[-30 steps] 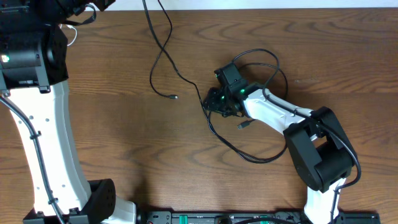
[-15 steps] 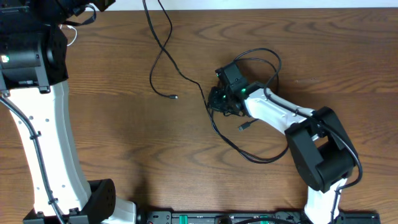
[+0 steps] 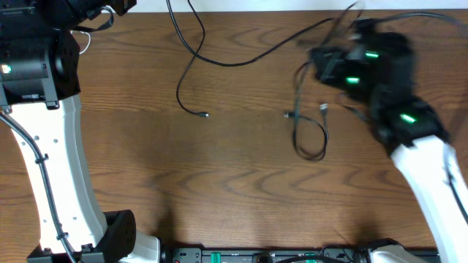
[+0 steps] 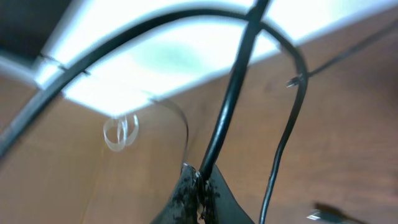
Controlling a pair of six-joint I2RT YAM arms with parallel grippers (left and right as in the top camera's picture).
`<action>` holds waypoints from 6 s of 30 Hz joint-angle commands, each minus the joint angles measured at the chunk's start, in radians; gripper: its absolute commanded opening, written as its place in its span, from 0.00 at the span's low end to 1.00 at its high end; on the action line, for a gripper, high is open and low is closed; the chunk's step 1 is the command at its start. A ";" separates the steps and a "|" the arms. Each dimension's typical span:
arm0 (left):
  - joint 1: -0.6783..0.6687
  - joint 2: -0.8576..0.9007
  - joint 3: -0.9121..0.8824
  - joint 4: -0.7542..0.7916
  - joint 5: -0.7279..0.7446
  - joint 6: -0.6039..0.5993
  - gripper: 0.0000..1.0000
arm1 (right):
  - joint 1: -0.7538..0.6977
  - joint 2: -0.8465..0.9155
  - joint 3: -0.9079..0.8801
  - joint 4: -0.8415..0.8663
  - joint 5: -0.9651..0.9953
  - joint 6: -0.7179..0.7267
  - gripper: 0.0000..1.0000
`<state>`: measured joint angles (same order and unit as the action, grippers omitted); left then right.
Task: Untangle cables
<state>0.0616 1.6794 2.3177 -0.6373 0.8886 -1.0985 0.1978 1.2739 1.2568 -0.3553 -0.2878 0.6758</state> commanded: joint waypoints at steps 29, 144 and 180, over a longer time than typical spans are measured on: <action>0.017 -0.029 0.011 -0.122 -0.491 0.253 0.07 | -0.397 -0.150 0.007 -0.458 0.095 -0.130 0.02; 0.615 0.513 -0.674 -0.129 -0.892 0.432 0.91 | -0.549 0.122 0.002 -0.599 0.254 0.000 0.65; 0.626 0.517 -0.631 0.093 -0.880 0.451 0.48 | -0.536 0.122 0.002 -0.613 0.206 -0.002 0.58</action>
<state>0.6785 2.1845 1.6676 -0.5369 0.0856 -0.6598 -0.3473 1.3903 1.2564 -0.9634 -0.0757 0.6876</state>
